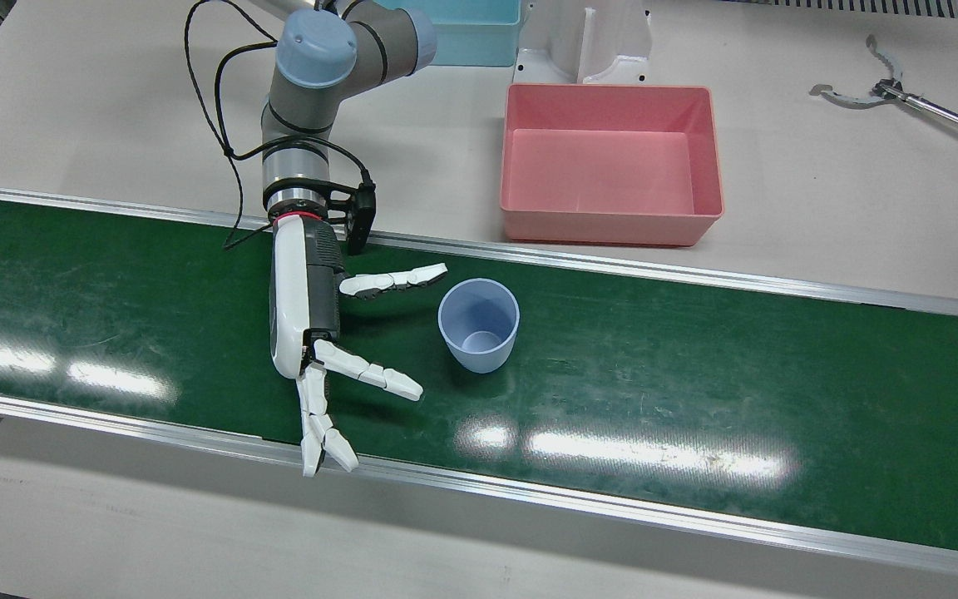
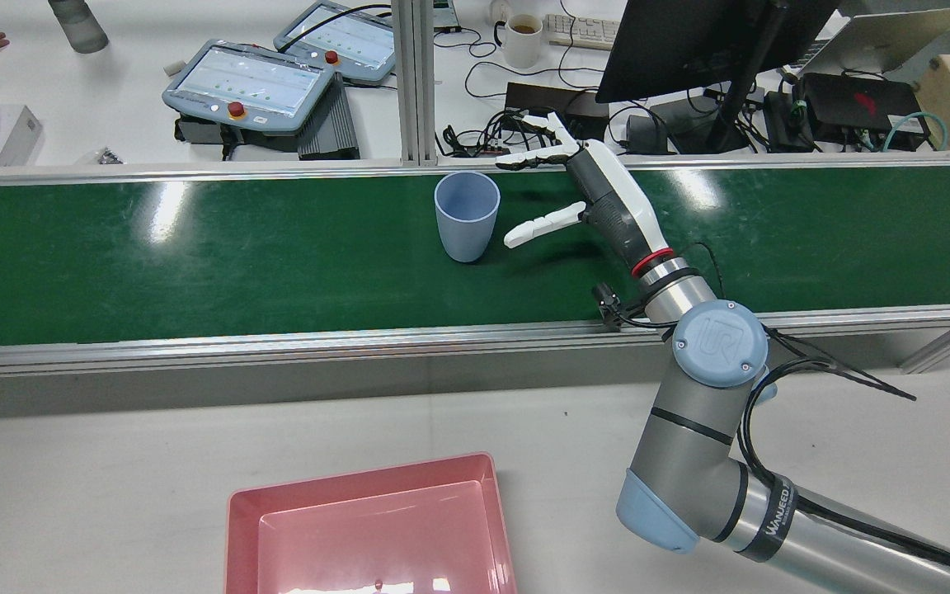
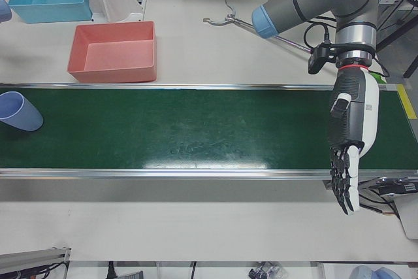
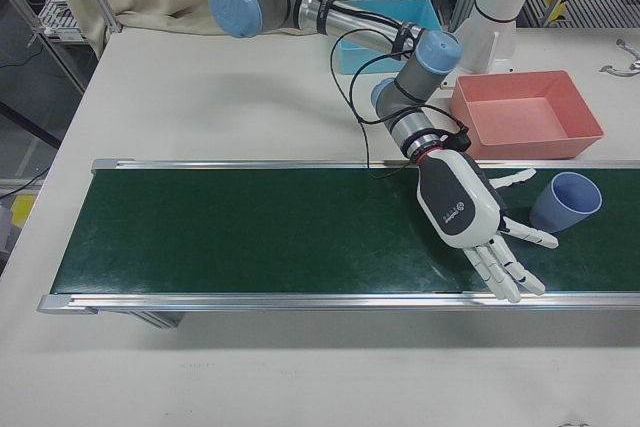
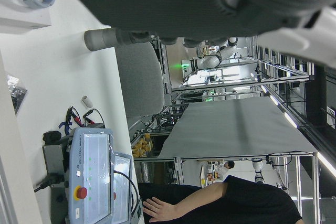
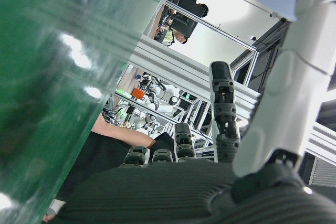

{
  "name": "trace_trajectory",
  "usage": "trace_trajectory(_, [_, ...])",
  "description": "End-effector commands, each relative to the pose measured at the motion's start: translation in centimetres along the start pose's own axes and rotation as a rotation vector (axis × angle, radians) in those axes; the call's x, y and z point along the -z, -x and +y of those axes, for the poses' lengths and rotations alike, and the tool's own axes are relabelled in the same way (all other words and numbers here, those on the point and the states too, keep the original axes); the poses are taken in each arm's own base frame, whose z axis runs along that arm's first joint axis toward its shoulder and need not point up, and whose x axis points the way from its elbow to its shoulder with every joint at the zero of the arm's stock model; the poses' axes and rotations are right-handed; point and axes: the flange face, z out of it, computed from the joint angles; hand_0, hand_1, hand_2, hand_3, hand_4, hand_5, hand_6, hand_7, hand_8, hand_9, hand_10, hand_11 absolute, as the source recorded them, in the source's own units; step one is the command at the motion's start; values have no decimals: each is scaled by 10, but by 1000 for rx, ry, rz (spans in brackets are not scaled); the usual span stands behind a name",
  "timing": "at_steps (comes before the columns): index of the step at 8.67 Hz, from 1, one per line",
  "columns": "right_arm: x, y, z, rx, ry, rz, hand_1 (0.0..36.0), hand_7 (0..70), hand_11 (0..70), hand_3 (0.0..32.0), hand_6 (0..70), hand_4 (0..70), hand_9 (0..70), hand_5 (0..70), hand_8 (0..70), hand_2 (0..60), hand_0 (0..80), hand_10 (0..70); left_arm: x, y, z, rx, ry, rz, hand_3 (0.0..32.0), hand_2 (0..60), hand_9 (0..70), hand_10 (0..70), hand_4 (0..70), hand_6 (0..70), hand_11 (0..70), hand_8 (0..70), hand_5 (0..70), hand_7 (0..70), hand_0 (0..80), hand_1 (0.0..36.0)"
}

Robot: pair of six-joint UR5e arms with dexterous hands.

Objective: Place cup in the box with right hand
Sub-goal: 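Move the open right hand along the conveyor toward the blue cup, then close the right hand fingers around the blue cup's side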

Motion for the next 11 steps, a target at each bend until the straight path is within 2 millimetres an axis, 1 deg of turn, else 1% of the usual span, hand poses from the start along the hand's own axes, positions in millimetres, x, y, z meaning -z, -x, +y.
trace_trajectory(1, [3,-8,8,-8,7,11,92,177,56,0,40,327,27,43,5,0,532,29,0,0,0,0,0,0,0,0,0,0,0,0,0,0,0,0,0,0])
trace_trajectory(4, [5,-12,10,-14,11,15,92,200,58,0,45,349,34,42,5,0,531,31,0,0,0,0,0,0,0,0,0,0,0,0,0,0,0,0,0,0])
trace_trajectory(6, [6,-10,11,-27,-6,-13,90,197,58,0,45,349,35,41,6,0,530,31,0,0,0,-1,0,0,0,0,0,0,0,0,0,0,0,0,0,0])
trace_trajectory(7, [4,-7,18,-48,0,-23,90,209,62,0,47,360,41,41,9,0,531,34,0,0,0,-1,0,0,0,0,0,0,0,0,0,0,0,0,0,0])
trace_trajectory(8, [3,-6,21,-53,3,-27,90,220,64,0,49,368,42,41,8,0,534,35,0,0,0,0,0,0,0,0,0,0,0,0,0,0,0,0,0,0])
trace_trajectory(9, [3,-8,19,-49,-1,-25,89,214,59,0,47,366,37,41,7,0,533,32,0,0,0,-1,0,0,0,0,0,0,0,0,0,0,0,0,0,0])
trace_trajectory(11, [5,-12,18,-43,-3,-17,91,237,61,0,52,384,42,40,6,0,533,34,0,0,0,0,0,0,0,0,0,0,0,0,0,0,0,0,0,0])
